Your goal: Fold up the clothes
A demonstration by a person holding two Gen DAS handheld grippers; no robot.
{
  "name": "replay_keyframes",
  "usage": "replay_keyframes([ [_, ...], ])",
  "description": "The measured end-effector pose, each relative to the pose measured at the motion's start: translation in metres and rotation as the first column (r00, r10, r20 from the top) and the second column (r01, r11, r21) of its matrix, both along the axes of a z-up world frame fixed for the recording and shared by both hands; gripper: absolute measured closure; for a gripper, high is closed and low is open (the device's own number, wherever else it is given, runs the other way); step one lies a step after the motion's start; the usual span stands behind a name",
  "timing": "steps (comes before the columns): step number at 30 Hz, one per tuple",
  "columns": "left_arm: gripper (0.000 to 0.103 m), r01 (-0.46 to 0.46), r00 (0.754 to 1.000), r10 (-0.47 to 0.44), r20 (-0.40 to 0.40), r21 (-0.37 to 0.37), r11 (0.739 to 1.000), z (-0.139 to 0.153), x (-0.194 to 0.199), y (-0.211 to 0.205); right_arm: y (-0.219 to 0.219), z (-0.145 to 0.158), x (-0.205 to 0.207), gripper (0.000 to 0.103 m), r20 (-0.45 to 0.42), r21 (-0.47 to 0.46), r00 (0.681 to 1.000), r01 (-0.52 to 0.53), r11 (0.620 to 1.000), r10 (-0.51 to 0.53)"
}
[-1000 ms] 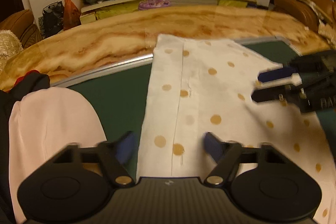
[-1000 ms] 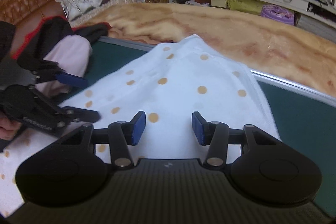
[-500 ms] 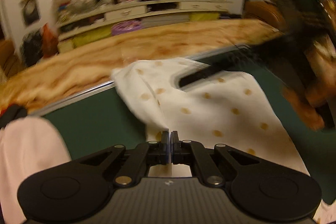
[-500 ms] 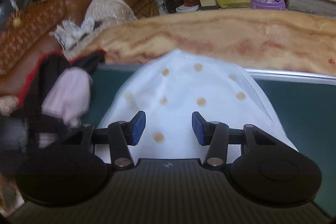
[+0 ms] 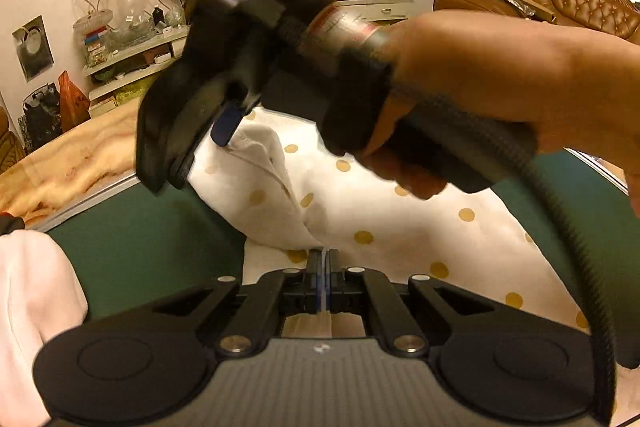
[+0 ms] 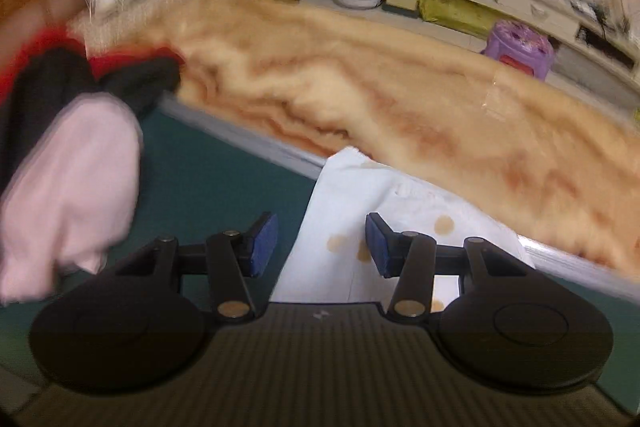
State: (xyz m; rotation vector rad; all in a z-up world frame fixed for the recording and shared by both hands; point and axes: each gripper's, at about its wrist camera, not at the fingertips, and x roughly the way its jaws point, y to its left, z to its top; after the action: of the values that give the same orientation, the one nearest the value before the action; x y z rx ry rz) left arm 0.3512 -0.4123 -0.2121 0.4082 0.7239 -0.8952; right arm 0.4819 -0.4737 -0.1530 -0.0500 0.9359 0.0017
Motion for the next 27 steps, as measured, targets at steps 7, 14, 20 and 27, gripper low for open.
replay_keyframes([
  [7, 0.101, -0.007, 1.000, 0.007, -0.005, -0.015, 1.000, -0.009, 0.002, 0.009, -0.009, -0.012, 0.008, 0.100, -0.036, 0.002, 0.999, 0.021, 1.000, -0.021],
  [14, 0.101, 0.044, 0.999, -0.044, 0.019, -0.020, 0.999, -0.011, -0.006, 0.015, -0.104, 0.012, -0.092, 0.100, 0.155, 0.380, 0.929, 0.258, 0.888, -0.336],
  [20, 0.101, 0.104, 0.994, -0.104, 0.042, 0.014, 0.995, -0.017, -0.018, 0.009, -0.152, -0.025, -0.198, 0.095, 0.018, 0.523, 0.780, 0.526, 0.670, -0.626],
  [27, 0.086, 0.108, 0.993, -0.106, 0.057, -0.037, 0.993, 0.001, -0.011, 0.021, -0.165, -0.026, -0.215, 0.072, 0.085, 0.605, 0.761, 0.473, 0.640, -0.643],
])
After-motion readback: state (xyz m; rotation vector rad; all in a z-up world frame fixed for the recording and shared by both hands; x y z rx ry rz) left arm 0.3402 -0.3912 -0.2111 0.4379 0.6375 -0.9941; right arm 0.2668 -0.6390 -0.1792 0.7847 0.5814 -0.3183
